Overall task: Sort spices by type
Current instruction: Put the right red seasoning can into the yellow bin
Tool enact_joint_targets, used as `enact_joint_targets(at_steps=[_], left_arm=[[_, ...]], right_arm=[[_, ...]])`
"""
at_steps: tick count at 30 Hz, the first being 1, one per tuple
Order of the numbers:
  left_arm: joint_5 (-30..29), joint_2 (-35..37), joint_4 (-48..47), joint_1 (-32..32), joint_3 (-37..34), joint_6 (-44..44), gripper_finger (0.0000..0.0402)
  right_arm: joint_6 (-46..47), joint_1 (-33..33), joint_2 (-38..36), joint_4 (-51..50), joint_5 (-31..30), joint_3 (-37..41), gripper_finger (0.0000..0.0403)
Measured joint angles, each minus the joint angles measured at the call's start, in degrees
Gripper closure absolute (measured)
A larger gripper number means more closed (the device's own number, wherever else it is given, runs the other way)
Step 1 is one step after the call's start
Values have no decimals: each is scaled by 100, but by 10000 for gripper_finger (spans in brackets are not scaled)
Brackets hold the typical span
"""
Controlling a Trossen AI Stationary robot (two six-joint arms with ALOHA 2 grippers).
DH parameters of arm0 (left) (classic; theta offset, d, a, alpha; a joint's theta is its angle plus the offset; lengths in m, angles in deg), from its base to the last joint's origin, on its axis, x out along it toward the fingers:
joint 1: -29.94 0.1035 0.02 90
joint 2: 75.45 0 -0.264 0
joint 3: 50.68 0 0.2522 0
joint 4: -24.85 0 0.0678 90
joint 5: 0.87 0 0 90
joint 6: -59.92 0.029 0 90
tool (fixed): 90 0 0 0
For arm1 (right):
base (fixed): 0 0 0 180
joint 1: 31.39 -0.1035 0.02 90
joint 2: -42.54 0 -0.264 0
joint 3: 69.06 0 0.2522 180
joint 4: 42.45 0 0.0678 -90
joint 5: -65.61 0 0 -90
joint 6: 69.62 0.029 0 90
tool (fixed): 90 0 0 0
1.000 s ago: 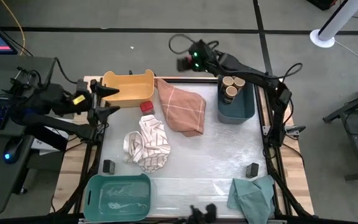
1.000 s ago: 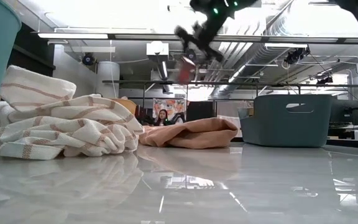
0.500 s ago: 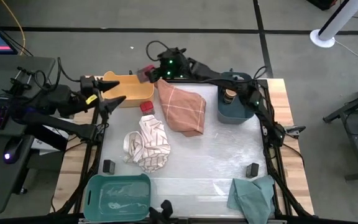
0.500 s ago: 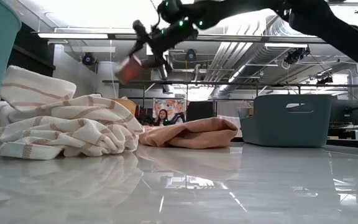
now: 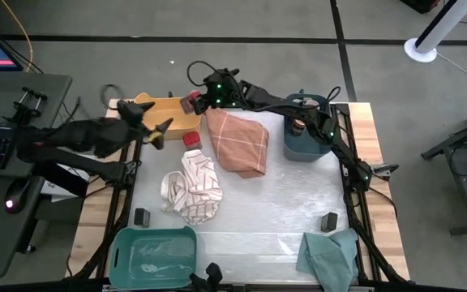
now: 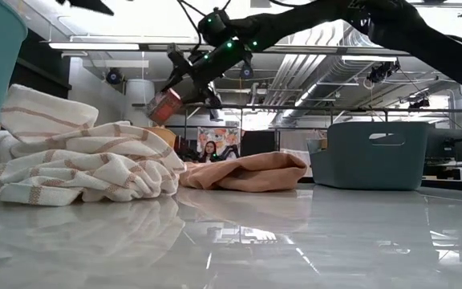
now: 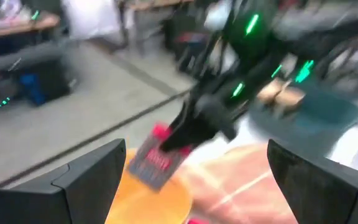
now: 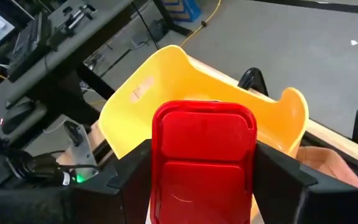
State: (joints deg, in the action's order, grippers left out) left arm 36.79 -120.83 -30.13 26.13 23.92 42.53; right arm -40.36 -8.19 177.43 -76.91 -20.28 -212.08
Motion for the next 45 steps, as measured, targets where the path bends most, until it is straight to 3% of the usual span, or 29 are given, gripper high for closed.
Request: enact_joint_targets(at_steps=[6,21,24,27,33,39,45], left_arm=[[748,-759,-858,953,-4,-485,27],[613,-2509,-1298,2352,-8,0,41],[631,-2731,-1183,2548,-168,5,41],[698,-2753,-851,2702,-565,-14,41],[1013,-2534,29,2892,-1118,-35,42],[1028,-2232,225,3086,-1163,252,42],[1181,-1672,217,3486,-988,300,42]], right_arm=[[174,-8,311,19,66,-4,189],[313,-24,481,432,72,0,188],[312,-24,481,420,73,0,154],[277,-24,479,447,77,0,118],[268,0,479,446,190,0,108],[274,109,404,593,380,-43,107],[219,330,369,549,649,-567,106]])
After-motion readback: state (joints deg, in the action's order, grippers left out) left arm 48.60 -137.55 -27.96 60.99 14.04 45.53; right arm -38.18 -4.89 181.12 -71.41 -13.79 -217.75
